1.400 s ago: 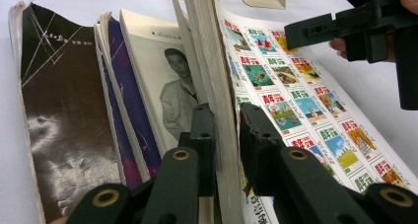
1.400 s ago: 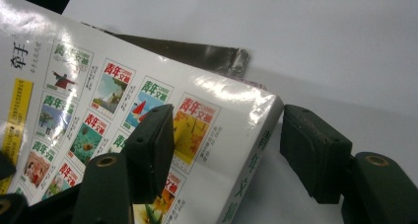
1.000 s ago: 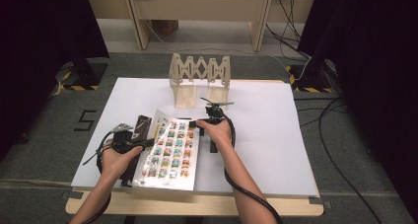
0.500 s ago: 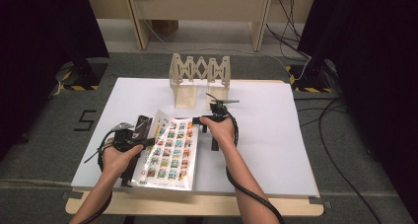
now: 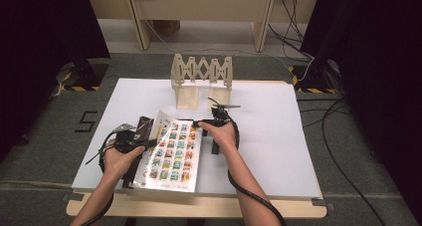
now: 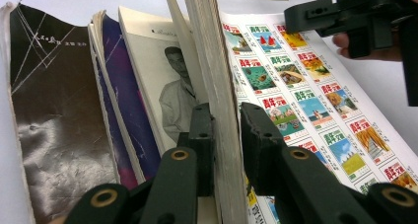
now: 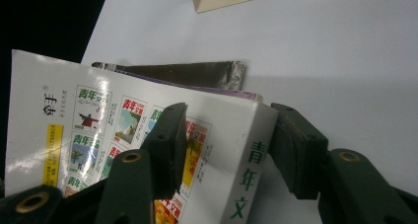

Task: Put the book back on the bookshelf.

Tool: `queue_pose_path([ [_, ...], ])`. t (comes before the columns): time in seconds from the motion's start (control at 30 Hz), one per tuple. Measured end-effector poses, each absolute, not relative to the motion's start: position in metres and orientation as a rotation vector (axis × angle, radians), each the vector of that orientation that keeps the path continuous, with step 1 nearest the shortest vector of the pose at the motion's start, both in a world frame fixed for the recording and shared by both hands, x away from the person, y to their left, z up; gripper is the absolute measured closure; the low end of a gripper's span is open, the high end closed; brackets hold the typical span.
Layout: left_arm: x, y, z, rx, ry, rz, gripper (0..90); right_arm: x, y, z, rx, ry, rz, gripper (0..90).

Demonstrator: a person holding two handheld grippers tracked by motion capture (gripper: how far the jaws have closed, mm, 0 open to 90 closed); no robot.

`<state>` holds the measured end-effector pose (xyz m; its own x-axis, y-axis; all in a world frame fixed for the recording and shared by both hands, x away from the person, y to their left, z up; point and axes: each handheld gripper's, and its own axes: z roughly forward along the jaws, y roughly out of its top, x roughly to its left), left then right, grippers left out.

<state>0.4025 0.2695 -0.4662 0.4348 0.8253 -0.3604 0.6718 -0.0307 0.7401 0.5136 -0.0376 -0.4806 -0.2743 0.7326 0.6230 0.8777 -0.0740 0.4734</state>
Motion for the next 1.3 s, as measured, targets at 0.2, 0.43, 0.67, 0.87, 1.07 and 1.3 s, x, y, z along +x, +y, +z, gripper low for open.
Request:
queue_pose_path([
  [0.2, 0.402, 0.27, -0.467, 1.758, 1.295, 0.216, 75.1, 0.515, -0.034, -0.477, -1.775, -2.035, -1.267, 54.0],
  [0.43, 0.4, 0.273, -0.468, 1.739, 1.306, 0.222, 74.7, 0.508, -0.032, -0.451, -1.693, -2.107, -1.355, 67.0],
  [0.67, 0.397, 0.266, -0.469, 1.748, 1.301, 0.261, 76.5, 0.506, -0.039, -0.446, -1.69, -2.137, -1.246, 62.7],
  [0.87, 0.397, 0.265, -0.469, 1.749, 1.299, 0.264, 76.6, 0.506, -0.042, -0.452, -1.671, -2.118, -1.157, 59.6],
  [1.07, 0.397, 0.266, -0.469, 1.748, 1.296, 0.268, 76.5, 0.503, -0.042, -0.46, -1.669, -2.059, -1.185, 61.9],
  [1.3, 0.397, 0.268, -0.47, 1.733, 1.296, 0.254, 76.2, 0.503, -0.042, -0.456, -1.639, -2.07, -1.201, 65.6],
])
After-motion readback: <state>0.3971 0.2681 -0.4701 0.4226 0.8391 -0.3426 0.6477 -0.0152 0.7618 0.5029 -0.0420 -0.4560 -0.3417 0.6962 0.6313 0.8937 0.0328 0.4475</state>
